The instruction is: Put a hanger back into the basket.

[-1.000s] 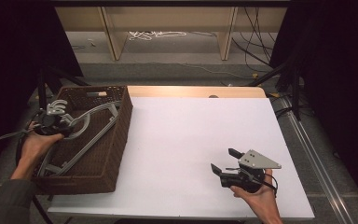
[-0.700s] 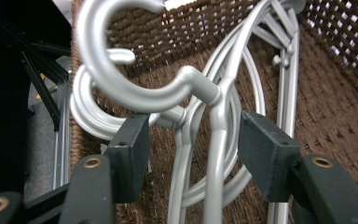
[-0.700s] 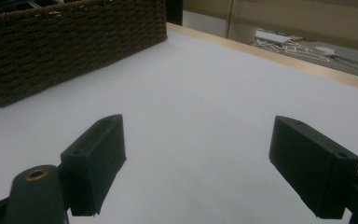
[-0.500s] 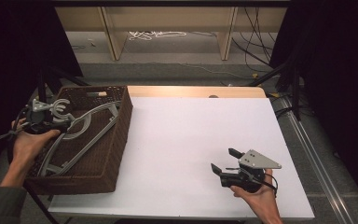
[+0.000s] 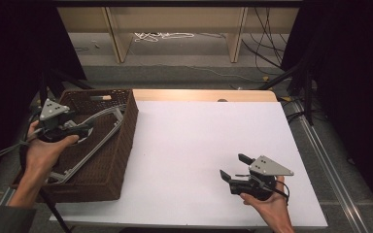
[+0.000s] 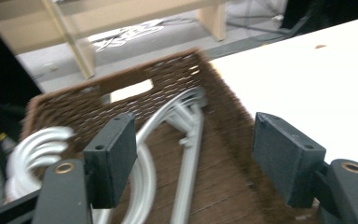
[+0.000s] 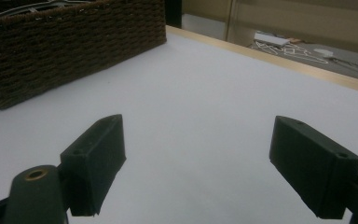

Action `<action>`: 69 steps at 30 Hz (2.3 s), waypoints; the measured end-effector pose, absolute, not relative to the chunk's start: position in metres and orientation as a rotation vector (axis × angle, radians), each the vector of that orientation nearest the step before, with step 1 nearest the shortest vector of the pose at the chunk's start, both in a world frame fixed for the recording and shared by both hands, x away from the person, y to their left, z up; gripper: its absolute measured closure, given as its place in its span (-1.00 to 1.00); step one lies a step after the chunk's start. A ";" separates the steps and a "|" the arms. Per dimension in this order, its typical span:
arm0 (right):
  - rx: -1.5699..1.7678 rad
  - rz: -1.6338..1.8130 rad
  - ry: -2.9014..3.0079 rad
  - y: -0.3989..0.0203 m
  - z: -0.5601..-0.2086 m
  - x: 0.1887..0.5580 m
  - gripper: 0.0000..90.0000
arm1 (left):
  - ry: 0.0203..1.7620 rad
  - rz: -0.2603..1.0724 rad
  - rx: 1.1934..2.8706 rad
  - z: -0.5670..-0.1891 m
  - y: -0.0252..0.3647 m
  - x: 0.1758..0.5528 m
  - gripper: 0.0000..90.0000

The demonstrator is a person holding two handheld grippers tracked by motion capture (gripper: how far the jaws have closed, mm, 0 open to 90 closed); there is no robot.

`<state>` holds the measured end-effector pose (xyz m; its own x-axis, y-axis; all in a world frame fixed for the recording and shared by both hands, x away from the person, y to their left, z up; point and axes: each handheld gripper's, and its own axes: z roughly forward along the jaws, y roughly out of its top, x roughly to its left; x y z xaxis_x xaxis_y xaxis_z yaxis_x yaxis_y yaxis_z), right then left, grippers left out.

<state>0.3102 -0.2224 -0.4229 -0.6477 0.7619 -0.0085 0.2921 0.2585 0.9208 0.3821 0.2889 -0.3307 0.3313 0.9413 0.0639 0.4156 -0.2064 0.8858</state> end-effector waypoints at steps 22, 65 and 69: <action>0.961 1.436 2.041 -0.224 -0.426 0.313 -0.61 | 1.024 0.594 1.620 -0.350 0.243 0.366 -0.60; 0.944 1.451 2.054 -0.211 -0.425 0.300 -0.62 | 0.752 0.506 1.704 -0.413 0.176 0.304 -0.61; 0.941 1.462 2.055 -0.210 -0.427 0.294 -0.63 | 0.739 0.506 1.691 -0.420 0.177 0.300 -0.61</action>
